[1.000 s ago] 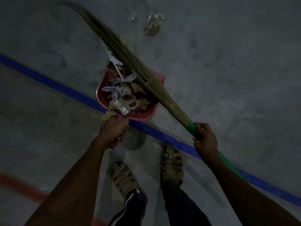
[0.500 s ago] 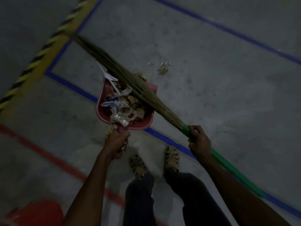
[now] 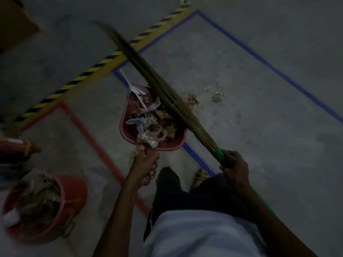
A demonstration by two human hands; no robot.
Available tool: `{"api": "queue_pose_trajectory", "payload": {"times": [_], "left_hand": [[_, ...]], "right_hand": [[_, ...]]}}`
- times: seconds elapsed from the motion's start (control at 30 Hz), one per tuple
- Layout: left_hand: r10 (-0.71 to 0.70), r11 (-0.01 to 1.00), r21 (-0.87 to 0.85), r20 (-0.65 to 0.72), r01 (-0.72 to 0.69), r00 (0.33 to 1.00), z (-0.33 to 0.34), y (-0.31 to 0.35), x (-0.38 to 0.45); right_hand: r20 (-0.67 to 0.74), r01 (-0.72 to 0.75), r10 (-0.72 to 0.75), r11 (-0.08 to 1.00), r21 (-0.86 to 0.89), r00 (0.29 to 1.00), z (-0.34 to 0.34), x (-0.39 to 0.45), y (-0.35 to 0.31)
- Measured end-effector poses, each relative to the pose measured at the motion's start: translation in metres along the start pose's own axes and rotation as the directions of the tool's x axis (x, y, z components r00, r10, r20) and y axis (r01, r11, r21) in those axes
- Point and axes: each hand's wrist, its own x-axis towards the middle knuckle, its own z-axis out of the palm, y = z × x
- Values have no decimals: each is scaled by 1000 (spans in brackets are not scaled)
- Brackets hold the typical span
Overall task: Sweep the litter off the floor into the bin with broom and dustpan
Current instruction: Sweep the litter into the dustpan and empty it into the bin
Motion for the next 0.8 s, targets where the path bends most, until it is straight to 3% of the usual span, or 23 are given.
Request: {"api": "queue_pose_trajectory", "payload": {"times": [0.3, 0.57, 0.8], "left_hand": [[8, 972, -228, -180, -50, 984, -39, -11, -90], [-33, 917, -386, -331, -103, 943, -63, -35, -130], [-110, 850, -504, -450, -151, 886, -113, -79, -148]], "right_hand": [[97, 255, -262, 964, 75, 960, -34, -1, -72], [283, 474, -462, 880, 30, 841, -41, 11, -137], [444, 626, -571, 779, 28, 690, 6, 9, -200]]}}
